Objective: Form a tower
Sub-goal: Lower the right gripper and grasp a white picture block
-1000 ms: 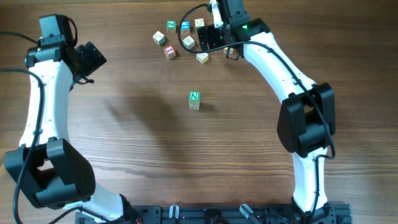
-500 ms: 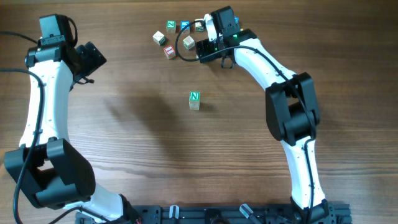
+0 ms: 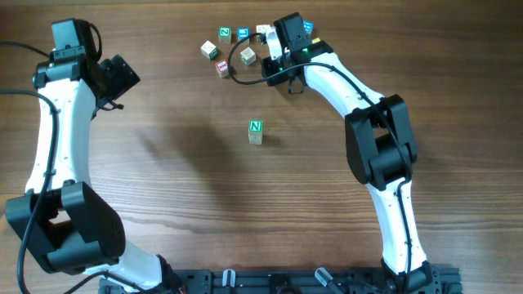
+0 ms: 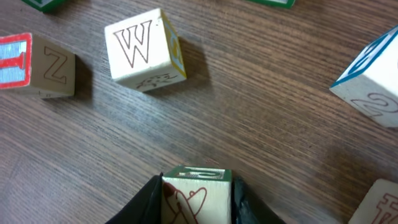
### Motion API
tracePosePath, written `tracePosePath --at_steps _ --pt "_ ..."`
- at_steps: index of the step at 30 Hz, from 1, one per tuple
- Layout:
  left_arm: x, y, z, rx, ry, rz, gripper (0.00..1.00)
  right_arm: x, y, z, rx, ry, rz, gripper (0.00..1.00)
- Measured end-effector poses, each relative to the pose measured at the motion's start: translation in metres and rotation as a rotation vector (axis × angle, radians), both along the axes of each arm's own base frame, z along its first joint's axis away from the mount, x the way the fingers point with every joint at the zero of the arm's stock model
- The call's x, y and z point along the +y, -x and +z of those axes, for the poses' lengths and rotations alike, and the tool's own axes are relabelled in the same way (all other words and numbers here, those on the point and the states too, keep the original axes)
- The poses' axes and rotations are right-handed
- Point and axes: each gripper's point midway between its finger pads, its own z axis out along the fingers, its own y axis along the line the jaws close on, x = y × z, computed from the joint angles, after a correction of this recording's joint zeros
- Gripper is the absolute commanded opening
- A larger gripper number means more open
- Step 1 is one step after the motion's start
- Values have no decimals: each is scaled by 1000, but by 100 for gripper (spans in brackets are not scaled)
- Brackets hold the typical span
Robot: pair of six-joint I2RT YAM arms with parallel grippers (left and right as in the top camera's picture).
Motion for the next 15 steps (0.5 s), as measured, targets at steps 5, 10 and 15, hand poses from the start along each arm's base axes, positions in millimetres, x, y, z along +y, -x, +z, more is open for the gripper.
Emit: tracePosePath --at_steps 5,10,15 --pt "0 0 0 0 0 0 100 -2 5 -1 25 8 1 30" --pt "0 0 0 0 0 0 100 -7 17 4 70 26 -2 27" --pt "0 0 0 0 0 0 100 -18 28 58 65 8 -35 27"
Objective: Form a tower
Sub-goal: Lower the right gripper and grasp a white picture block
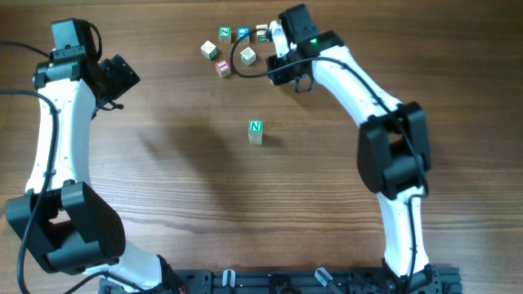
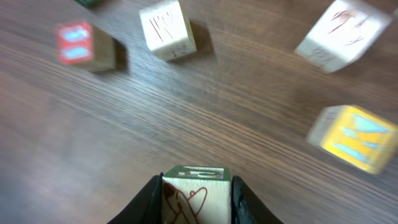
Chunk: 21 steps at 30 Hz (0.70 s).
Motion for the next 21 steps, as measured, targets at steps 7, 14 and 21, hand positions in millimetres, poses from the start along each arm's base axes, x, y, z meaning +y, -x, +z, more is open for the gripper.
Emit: tracePosePath --at_steps 7,14,21 --pt "0 0 0 0 0 0 100 -32 56 34 174 61 -38 27" --pt "0 0 0 0 0 0 100 -64 84 12 324 183 -233 29" --pt "0 0 0 0 0 -1 100 -70 91 -20 360 188 -321 31"
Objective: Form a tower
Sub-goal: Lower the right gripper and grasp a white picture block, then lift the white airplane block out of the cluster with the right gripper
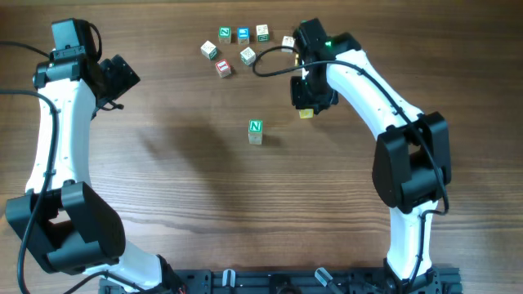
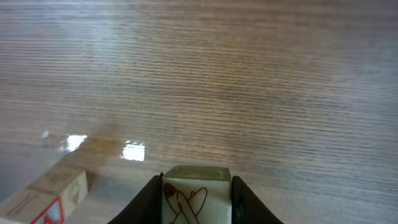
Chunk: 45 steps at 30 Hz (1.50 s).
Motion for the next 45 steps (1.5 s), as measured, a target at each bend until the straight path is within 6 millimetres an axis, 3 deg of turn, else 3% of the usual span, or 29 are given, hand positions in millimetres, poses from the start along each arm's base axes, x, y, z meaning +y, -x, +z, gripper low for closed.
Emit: tracePosePath --at_steps 7,9,12,17,20,24,27,28,32,34,40,45 --pt "0 0 0 0 0 0 100 -5 10 -50 -5 -1 -22 37" --pt "0 0 0 0 0 1 100 -5 8 -55 -20 -5 -30 38" --pt "0 0 0 0 0 0 100 -4 7 -55 -24 -11 -37 53" --pt "0 0 0 0 0 1 100 -3 6 -53 -32 -13 -44 87" --pt "0 0 0 0 0 1 100 -3 5 -52 -35 -13 -47 99" --pt "0 0 0 0 0 0 100 -4 7 -49 -23 -9 -49 100" --pt "0 0 0 0 0 0 100 -2 -3 -32 -54 -22 -52 100" --pt "0 0 0 0 0 0 100 -1 -7 -24 -74 -30 -52 100" --pt "0 0 0 0 0 1 100 3 -19 39 -206 -86 -47 100" --pt "0 0 0 0 0 0 100 2 -17 50 -214 -89 -46 96" --pt "0 0 0 0 0 0 100 -4 -1 45 -151 -60 -36 77" --pt "0 0 0 0 0 0 100 -9 9 32 -111 -43 -37 74"
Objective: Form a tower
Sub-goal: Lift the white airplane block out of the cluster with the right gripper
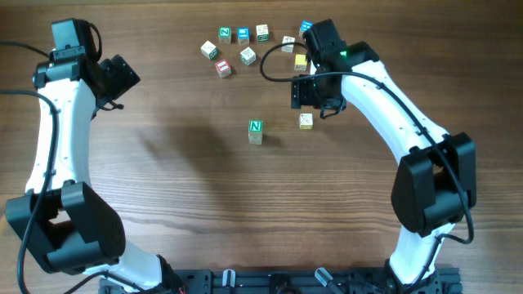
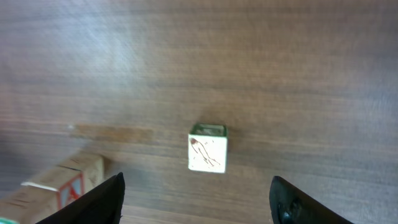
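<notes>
A cream block with a red drawing and a green top (image 2: 208, 148) rests on the table, also visible from overhead (image 1: 306, 120). My right gripper (image 2: 197, 182) is open wide and drawn back from it, with nothing between its fingers (image 2: 102, 200). In the overhead view the right gripper (image 1: 315, 100) sits just behind that block. A block with a green N on top (image 1: 256, 131) stands to the block's left; its side with red print shows in the wrist view (image 2: 62, 185). My left gripper (image 1: 121, 76) hangs far away at the left, its jaws unreadable.
Several loose letter blocks lie at the back of the table (image 1: 243, 33), among them a yellow one (image 1: 301, 60) and a blue one (image 1: 306, 28) next to the right arm. A black cable loops from the right wrist (image 1: 270, 72).
My right gripper was shut on the cream block just right of the green N block. It is now open and drawn back, and the block sits on the table.
My right gripper was shut on the cream block among the loose blocks at the back. It then held it clear of them, then low beside the green N block. The block now rests there, let go. The left arm has not moved.
</notes>
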### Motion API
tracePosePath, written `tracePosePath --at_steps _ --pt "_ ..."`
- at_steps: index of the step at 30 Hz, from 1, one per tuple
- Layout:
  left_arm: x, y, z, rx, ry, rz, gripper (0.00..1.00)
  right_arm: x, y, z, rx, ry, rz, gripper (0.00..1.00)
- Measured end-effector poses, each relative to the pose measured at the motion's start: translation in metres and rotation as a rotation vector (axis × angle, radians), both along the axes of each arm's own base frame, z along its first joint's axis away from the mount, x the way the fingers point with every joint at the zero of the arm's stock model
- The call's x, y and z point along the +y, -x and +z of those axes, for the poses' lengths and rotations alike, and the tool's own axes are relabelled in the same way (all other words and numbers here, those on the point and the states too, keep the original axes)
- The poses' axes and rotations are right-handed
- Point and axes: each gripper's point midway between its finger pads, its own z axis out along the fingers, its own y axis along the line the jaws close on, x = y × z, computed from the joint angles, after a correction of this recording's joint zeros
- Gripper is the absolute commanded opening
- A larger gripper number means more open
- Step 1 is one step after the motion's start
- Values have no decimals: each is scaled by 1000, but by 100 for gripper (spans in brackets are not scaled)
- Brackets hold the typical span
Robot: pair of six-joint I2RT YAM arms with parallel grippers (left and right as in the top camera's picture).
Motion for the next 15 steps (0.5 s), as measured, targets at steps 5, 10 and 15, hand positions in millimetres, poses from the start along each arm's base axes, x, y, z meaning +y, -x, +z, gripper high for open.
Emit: tracePosePath --at_steps 5,10,15 --pt "0 0 0 0 0 0 100 -5 13 -16 47 19 0 74" --pt "0 0 0 0 0 0 100 -8 18 -24 69 20 -38 75" --pt "0 0 0 0 0 0 100 -7 18 -24 69 15 -59 75"
